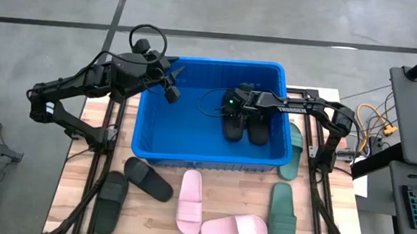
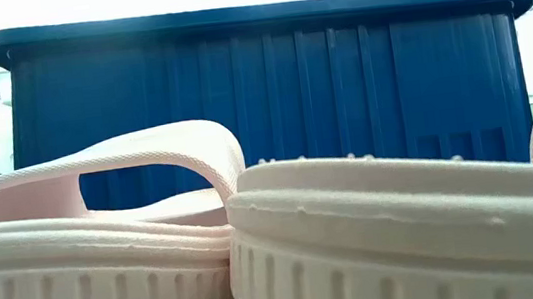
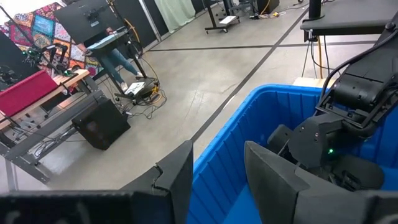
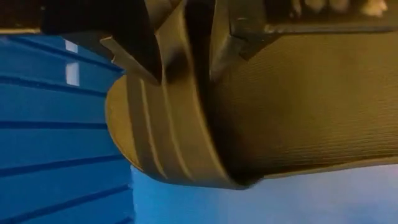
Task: Pick and place slides into bin
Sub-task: Put the black slide into the blue bin, then put the bottom green slide into the blue bin
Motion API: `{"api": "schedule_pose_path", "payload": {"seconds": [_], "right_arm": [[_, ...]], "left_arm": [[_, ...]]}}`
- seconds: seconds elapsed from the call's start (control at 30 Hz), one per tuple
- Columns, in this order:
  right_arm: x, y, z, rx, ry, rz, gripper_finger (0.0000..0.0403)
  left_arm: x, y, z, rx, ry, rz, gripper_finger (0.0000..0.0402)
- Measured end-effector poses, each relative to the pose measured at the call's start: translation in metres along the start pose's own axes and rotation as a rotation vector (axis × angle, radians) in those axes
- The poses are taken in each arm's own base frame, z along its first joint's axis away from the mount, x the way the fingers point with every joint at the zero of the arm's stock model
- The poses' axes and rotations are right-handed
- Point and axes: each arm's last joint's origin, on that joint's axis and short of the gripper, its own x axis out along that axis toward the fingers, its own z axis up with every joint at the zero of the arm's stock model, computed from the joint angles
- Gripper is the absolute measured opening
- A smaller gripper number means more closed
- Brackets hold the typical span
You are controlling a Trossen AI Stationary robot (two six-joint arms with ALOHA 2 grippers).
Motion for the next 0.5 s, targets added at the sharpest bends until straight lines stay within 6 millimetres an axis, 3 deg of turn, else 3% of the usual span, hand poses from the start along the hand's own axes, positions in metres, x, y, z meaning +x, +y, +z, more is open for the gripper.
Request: {"api": "schedule_pose_path", "payload": {"seconds": [0.27,0.5], "right_arm": [[-0.011,-0.006,0.005,0.005,0.024,0.032,0.0136],[-0.043,-0.024,0.027,0.139,-0.017,0.022,0.0137]], "left_arm": [[0.0,0.0,0.0,0.0,0.0,-0.001,0.0128],[0.0,0.0,0.0,-0.004,-0.002,-0.007,0.0128]]}}
